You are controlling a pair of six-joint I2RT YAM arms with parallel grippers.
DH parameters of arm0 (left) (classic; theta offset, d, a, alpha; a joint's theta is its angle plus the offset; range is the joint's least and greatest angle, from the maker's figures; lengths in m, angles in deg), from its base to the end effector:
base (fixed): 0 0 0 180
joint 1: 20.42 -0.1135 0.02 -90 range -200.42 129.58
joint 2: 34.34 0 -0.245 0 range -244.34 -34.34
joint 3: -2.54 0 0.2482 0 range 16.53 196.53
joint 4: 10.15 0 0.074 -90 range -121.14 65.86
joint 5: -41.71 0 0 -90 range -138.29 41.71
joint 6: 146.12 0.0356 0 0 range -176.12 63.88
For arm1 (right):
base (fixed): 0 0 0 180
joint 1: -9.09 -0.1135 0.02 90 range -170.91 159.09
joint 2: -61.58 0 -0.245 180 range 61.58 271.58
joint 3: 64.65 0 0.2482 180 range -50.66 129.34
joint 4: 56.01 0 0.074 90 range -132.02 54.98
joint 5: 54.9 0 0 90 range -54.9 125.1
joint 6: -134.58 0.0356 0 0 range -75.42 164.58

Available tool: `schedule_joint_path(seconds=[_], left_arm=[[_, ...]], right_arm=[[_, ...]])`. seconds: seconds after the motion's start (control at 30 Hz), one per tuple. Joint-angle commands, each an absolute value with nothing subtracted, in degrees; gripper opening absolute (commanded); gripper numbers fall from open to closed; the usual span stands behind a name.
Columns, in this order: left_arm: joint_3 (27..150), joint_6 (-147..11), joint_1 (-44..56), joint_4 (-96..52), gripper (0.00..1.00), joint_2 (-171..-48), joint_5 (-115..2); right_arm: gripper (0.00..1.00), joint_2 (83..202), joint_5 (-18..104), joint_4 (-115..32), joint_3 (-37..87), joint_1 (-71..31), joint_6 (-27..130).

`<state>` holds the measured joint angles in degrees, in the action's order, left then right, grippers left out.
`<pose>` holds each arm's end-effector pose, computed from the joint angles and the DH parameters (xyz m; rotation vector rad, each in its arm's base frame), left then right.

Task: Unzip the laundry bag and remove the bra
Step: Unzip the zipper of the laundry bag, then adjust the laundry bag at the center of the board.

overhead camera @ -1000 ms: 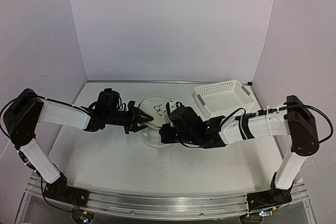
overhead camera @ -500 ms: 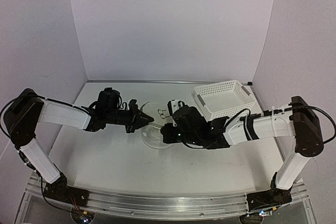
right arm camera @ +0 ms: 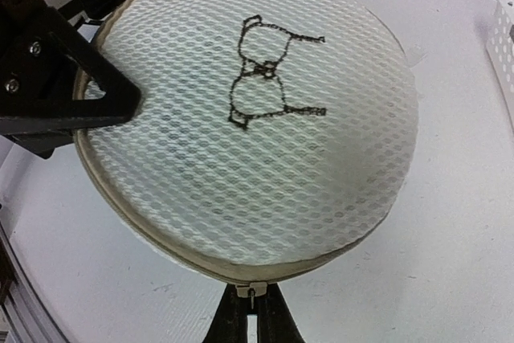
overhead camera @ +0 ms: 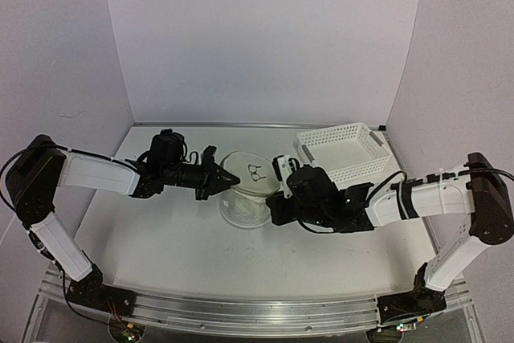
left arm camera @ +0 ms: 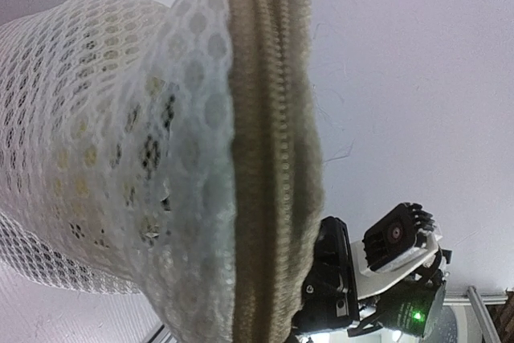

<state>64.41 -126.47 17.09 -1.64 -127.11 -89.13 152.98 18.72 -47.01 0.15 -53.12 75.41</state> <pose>0.2540 -0.2244 0.1923 -0.1019 2.4088 -1.7789 0.1655 0.2924 0.1843 -0.4430 2.1853 0.6090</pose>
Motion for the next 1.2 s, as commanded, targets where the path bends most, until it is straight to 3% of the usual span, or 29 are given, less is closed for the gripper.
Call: schedule_joint_path(seconds=[0.0,0.7,0.8,0.97,1.17], left_arm=[[68.2,-122.5,16.8,0.4,0.0,-125.1,-93.2],[74.7,-111.1,16.5,-4.8,0.0,-128.1,-106.0],[76.4,-107.5,15.6,-9.7,0.0,-128.7,-105.7],[86.6,-91.8,14.1,-33.1,0.0,-131.4,-99.2],[92.1,-87.2,10.9,-39.8,0.0,-135.1,-97.8]], right_arm=[[0.0,148.0,18.1,-47.6,-1.8,-50.8,71.6],[0.0,136.5,24.6,-45.8,-8.8,-42.2,62.1],[0.0,135.3,25.2,-45.9,-9.9,-42.2,62.1],[0.0,134.9,28.7,-46.9,-11.1,-43.2,64.5],[0.0,135.7,24.4,-48.4,-11.7,-49.1,67.7]])
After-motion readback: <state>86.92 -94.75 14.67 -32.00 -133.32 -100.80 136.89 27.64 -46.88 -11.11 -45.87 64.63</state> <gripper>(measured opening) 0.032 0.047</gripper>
